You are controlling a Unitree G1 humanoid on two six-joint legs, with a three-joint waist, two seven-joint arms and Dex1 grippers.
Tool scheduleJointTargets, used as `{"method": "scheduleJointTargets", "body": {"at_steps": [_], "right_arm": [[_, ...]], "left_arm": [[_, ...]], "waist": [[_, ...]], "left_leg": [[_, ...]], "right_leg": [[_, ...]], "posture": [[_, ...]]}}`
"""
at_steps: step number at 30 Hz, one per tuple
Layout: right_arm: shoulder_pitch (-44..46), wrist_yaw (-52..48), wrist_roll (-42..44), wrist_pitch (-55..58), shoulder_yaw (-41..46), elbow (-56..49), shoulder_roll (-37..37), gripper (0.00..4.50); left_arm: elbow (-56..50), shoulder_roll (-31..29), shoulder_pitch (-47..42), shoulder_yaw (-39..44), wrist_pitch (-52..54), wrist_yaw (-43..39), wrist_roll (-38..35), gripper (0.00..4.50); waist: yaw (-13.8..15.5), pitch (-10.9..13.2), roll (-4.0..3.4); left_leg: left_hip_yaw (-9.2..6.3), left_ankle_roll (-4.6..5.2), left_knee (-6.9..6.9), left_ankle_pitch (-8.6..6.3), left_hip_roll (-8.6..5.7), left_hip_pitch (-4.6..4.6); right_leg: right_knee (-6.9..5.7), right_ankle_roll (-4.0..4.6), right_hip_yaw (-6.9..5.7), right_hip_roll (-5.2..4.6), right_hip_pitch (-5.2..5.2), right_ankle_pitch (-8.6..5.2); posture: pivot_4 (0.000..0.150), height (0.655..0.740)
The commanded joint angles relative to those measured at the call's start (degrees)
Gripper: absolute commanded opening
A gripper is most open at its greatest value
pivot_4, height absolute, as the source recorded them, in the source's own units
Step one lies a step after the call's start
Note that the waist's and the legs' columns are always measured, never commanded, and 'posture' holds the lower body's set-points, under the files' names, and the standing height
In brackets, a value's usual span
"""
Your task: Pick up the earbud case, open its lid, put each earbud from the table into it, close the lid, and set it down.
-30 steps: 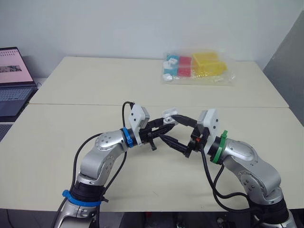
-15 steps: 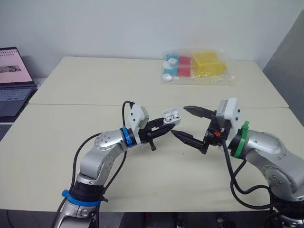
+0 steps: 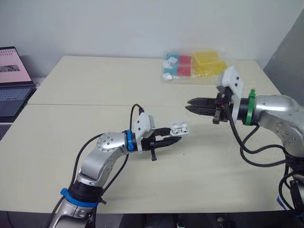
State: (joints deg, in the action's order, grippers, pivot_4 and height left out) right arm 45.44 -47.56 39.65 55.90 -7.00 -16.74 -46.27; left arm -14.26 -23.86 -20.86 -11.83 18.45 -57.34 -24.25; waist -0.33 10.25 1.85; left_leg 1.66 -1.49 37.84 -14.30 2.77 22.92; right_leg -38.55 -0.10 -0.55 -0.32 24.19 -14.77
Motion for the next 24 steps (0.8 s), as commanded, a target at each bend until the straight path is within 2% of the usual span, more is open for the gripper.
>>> {"method": "scheduleJointTargets", "body": {"at_steps": [1,5,8,16,24], "right_arm": [[2.7,-3.5,2.4,5.5,-1.4,3.1,0.8,0.00],[3.2,-7.8,-0.3,4.2,-4.6,4.8,0.1,0.00],[3.6,-12.2,2.6,6.3,-4.4,4.3,0.2,0.00],[3.6,-14.1,6.9,11.8,-2.3,1.1,-0.3,0.00],[1.1,-15.7,5.7,10.7,-3.8,-1.4,-2.6,0.00]], "left_arm": [[-2.1,0.1,-0.8,-0.5,-1.6,-0.9,-0.1,0.80],[-1.8,0.2,-0.9,-0.7,-1.9,-1.1,0.2,0.80],[-2.2,0.0,-0.5,-0.8,-2.1,-1.3,0.3,0.80],[-1.9,-0.2,0.0,-1.1,-3.2,-1.1,1.1,0.80],[-1.6,0.7,-0.2,-0.9,-2.9,-0.5,1.0,0.80]], "waist": [[0.1,0.0,0.00],[0.2,0.0,-0.01],[0.2,0.0,-0.01],[0.2,0.0,-0.02],[0.2,0.0,-0.02]], "left_leg": [[0.00,0.00,-0.01,0.00,0.01,0.01],[-0.01,0.00,-0.02,0.00,0.03,0.04],[-0.03,0.01,-0.01,-0.01,0.02,0.04],[-0.05,0.01,-0.01,-0.01,0.03,0.03],[-0.05,0.01,0.00,-0.01,0.02,0.03]], "right_leg": [[0.00,0.01,-0.05,0.00,0.00,0.00],[-0.01,0.04,-0.09,0.02,0.01,-0.02],[0.01,0.03,-0.04,0.01,0.01,-0.02],[-0.02,0.03,-0.10,0.02,0.01,-0.02],[-0.02,0.02,-0.08,0.02,0.01,-0.02]], "posture": [[0.150,0.7378],[0.150,0.7378],[0.150,0.7378],[0.150,0.7378],[0.150,0.7378]]}}
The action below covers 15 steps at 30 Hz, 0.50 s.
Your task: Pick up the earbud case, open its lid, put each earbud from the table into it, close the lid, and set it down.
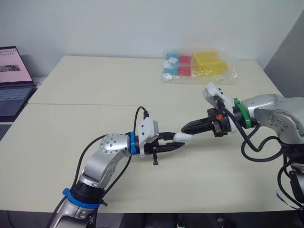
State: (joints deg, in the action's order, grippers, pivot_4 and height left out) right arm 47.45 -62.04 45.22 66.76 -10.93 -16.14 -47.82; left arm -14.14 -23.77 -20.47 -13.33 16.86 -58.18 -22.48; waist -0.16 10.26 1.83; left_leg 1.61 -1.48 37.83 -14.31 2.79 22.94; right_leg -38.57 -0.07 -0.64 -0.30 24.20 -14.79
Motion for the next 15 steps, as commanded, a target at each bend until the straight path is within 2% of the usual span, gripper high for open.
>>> {"method": "scheduleJointTargets", "body": {"at_steps": [1,7,11,15], "right_arm": [[-1.1,-1.3,0.1,-0.2,0.0,-2.2,-1.1,0.00],[-2.9,-0.8,-1.6,-1.4,-0.8,-2.7,-1.3,0.00],[-3.5,2.8,-3.4,-2.5,0.7,-2.9,-0.1,0.00],[-6.7,7.0,-10.5,-12.7,2.0,-4.1,0.8,0.00]], "left_arm": [[-1.7,0.6,-0.6,0.7,-1.4,0.4,-0.7,0.80],[-1.5,0.9,-0.8,0.8,-1.1,0.7,-0.9,0.80],[-0.9,2.0,-1.0,3.1,7.8,4.1,-5.0,0.80],[3.3,0.6,-2.0,2.5,17.2,5.3,-5.6,0.80]], "waist": [[0.0,0.0,0.00],[0.0,0.0,0.00],[0.0,0.0,0.01],[0.0,0.0,0.01]], "left_leg": [[0.00,0.00,0.00,0.00,0.00,0.00],[0.00,0.00,0.01,0.00,0.00,0.00],[-0.01,0.00,0.01,0.00,0.00,0.01],[-0.02,0.00,0.02,0.00,0.00,0.00]], "right_leg": [[0.00,0.00,-0.01,0.00,0.00,0.00],[-0.01,0.00,0.00,0.00,0.00,0.00],[0.00,0.00,-0.01,0.00,0.00,0.00],[-0.03,-0.01,-0.03,0.01,0.00,0.00]], "posture": [[0.150,0.7378],[0.150,0.7378],[0.150,0.7378],[0.150,0.7378]]}}
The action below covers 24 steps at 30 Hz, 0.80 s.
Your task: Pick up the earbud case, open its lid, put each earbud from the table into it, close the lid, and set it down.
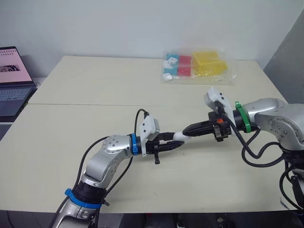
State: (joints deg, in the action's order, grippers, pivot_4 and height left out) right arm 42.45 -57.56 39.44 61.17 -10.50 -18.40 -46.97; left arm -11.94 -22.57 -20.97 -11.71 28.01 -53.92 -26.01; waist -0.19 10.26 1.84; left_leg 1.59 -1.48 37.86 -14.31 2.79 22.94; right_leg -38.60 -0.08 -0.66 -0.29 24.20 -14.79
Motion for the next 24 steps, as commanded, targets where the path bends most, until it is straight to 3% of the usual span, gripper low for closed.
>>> {"method": "scheduleJointTargets", "body": {"at_steps": [1,5,9,13,17,24], "right_arm": [[-3.9,3.5,-8.1,-12.2,1.5,-2.5,-0.4,0.00],[-9.4,4.6,-14.5,-22.1,1.8,-4.2,-1.0,0.00],[-21.4,5.4,-11.9,-22.8,6.7,-12.9,-1.4,0.00],[-28.4,4.0,-14.9,-28.6,6.3,-17.8,-2.7,0.00],[-29.7,4.4,-19.1,-32.8,3.9,-15.4,-2.1,0.00],[-29.7,4.2,-18.3,-29.2,3.9,-15.8,-2.3,0.00]], "left_arm": [[2.0,-0.5,-1.9,0.7,9.3,1.4,-3.1,0.80],[4.1,-0.1,-3.9,1.4,19.9,3.5,-6.1,0.80],[12.6,3.3,-8.3,4.7,30.5,9.0,-7.9,0.80],[15.8,3.9,-10.5,5.2,32.3,9.7,-7.2,0.80],[16.8,2.4,-11.3,3.7,34.2,7.5,-7.2,0.80],[15.8,-2.7,-10.3,0.9,32.4,4.9,-4.4,2.93]], "waist": [[0.0,0.0,0.00],[0.0,0.0,0.02],[0.3,0.0,0.05],[-0.1,0.0,0.05],[-0.5,0.0,0.06],[-0.4,0.0,0.06]], "left_leg": [[0.01,0.00,0.00,0.00,0.00,-0.01],[0.02,0.00,0.00,0.00,-0.02,0.03],[-0.03,-0.01,0.01,0.00,-0.05,0.05],[-0.09,-0.01,0.00,0.00,-0.05,0.01],[-0.07,-0.02,0.02,0.00,-0.06,-0.13],[-0.07,-0.03,0.01,0.01,-0.05,-0.15]], "right_leg": [[-0.01,0.00,-0.01,0.00,0.01,0.00],[0.04,-0.03,-0.02,0.00,0.00,-0.02],[0.08,-0.10,-0.10,-0.03,-0.05,-0.05],[0.04,-0.10,0.00,-0.03,-0.03,-0.05],[-0.14,-0.10,0.02,-0.02,-0.06,-0.04],[-0.23,-0.07,0.00,0.00,-0.06,-0.05]], "posture": [[0.150,0.7378],[0.150,0.7378],[0.150,0.7378],[0.150,0.7378],[0.150,0.7378],[0.150,0.7378]]}}
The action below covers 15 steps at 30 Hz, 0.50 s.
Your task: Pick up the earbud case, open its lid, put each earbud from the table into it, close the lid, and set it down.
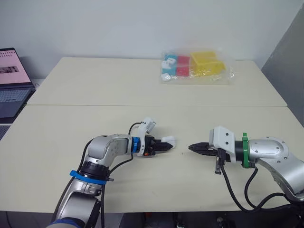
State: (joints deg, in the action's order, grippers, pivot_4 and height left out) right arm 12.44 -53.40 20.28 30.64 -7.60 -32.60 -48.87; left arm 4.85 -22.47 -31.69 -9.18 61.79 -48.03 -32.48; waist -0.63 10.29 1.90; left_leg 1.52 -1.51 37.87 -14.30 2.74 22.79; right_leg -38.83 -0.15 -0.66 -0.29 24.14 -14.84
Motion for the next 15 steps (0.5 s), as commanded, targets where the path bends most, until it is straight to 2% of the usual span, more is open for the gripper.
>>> {"method": "scheduleJointTargets", "body": {"at_steps": [1,5,7,9,12,15], "right_arm": [[0.4,-0.1,1.1,1.7,1.0,-1.6,-0.4,0.00],[1.1,-1.4,1.3,2.1,1.2,-1.2,-1.0,0.00],[1.4,-1.8,1.2,1.8,1.5,-0.7,-1.3,0.17],[1.7,-2.6,1.6,1.6,2.3,0.0,-1.9,0.57],[2.3,-4.4,2.3,1.0,3.4,0.9,-3.1,1.64],[2.8,-6.9,2.7,0.0,4.4,1.4,-4.8,2.74]], "left_arm": [[-1.4,-3.8,0.8,-2.5,-2.3,-1.6,2.8,3.22],[-8.7,-14.0,5.8,-2.6,-8.2,-7.2,4.0,4.44],[-10.8,-18.2,8.5,-1.8,-14.0,-8.5,6.2,4.50],[-13.3,-21.6,11.5,0.1,-20.3,-9.4,8.1,4.50],[-16.5,-25.5,16.1,2.5,-27.8,-11.1,9.9,4.50],[-19.6,-28.3,21.9,7.6,-31.6,-12.6,8.6,4.50]], "waist": [[0.0,0.0,0.00],[-0.9,0.0,0.00],[-1.2,0.0,0.00],[-1.2,0.0,0.00],[-0.9,0.0,-0.01],[-0.8,0.0,-0.03]], "left_leg": [[0.00,0.00,0.00,0.00,0.00,0.00],[-0.03,0.00,-0.05,0.00,0.05,-0.11],[-0.02,0.00,-0.09,0.00,0.09,-0.18],[-0.04,0.00,-0.10,0.00,0.12,-0.22],[-0.01,0.00,-0.09,0.00,0.15,-0.18],[0.08,-0.01,-0.09,-0.01,0.12,-0.07]], "right_leg": [[0.00,0.00,0.02,0.00,0.00,0.00],[-0.03,0.03,0.12,0.00,-0.01,-0.01],[-0.06,0.08,0.13,0.00,-0.01,-0.03],[-0.07,0.11,0.11,-0.01,0.00,-0.03],[-0.07,0.14,0.05,-0.12,0.01,-0.04],[0.00,0.14,0.07,-0.37,0.06,-0.04]], "posture": [[0.150,0.7378],[0.150,0.7378],[0.150,0.7378],[0.150,0.7378],[0.150,0.7378],[0.150,0.7378]]}}
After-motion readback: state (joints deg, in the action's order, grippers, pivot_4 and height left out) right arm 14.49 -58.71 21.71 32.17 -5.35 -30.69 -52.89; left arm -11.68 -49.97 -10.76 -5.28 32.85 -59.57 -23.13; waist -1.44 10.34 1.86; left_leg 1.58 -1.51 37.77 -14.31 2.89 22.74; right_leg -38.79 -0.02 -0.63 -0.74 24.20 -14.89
